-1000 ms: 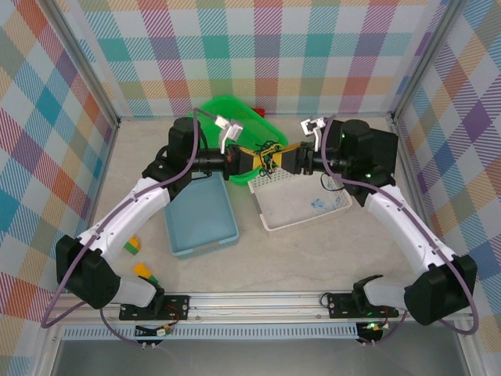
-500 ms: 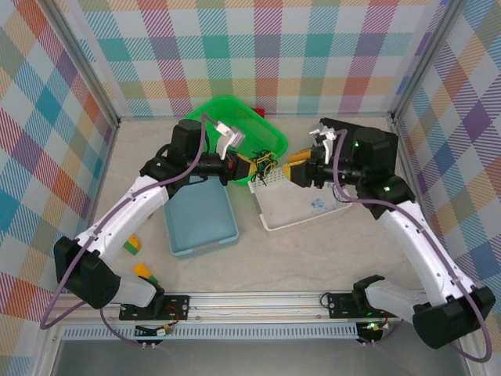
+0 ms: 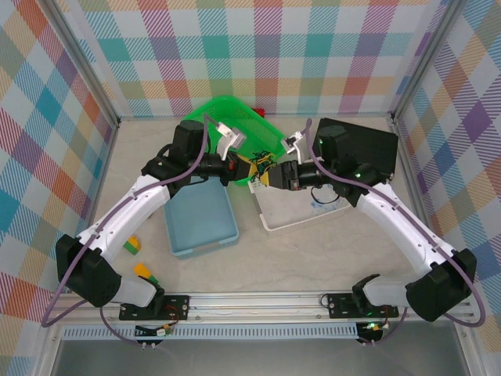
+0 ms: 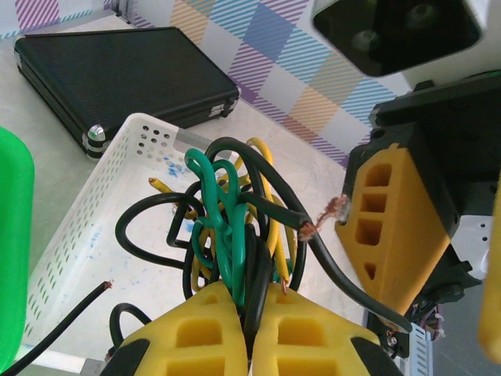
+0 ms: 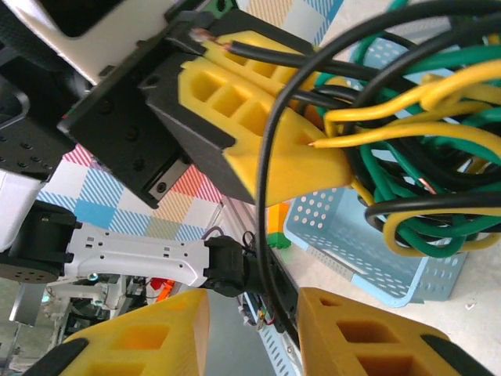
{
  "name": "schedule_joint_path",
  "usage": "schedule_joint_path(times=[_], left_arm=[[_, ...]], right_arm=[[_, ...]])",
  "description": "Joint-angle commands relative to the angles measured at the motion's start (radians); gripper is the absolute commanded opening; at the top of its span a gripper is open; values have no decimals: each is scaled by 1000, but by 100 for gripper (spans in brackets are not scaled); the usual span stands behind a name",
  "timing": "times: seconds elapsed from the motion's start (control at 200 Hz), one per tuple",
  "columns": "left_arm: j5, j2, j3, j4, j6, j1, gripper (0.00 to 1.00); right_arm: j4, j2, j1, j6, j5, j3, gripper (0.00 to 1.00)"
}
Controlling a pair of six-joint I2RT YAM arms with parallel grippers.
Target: Untangle the cables
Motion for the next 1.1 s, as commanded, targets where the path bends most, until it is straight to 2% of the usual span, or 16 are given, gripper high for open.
schedule_joint_path(times=[0.0, 0.13, 0.21, 0.24, 0.34, 0.565, 0.765, 0.995, 1.095], left_arm=[[2, -1, 31, 17, 15, -11, 0], [0, -5, 28, 15, 14, -11, 0], [-1, -4, 25, 17, 15, -11, 0], [-1, -4, 23, 16, 14, -11, 0], [-6, -3, 20, 10, 19, -10, 0], [11, -7, 15, -123, 154, -11, 0], [84, -57, -14, -185, 282, -12, 0], [143, -134, -46, -127, 305, -11, 0], [158, -137, -44, -111, 297, -11, 0]], right_arm=[[-22, 12, 12, 37, -25, 30, 35], [-11, 15, 15, 35, -19, 26, 35], [6, 21, 18, 42, -30, 26, 31], [12, 23, 18, 44, -35, 26, 26], [44, 17, 19, 43, -41, 29, 0], [114, -38, -38, 35, 27, 86, 0], [130, -45, -105, 69, 304, 124, 0], [-43, -27, -159, 74, 541, 74, 0], [-135, -35, -170, 43, 597, 26, 0]])
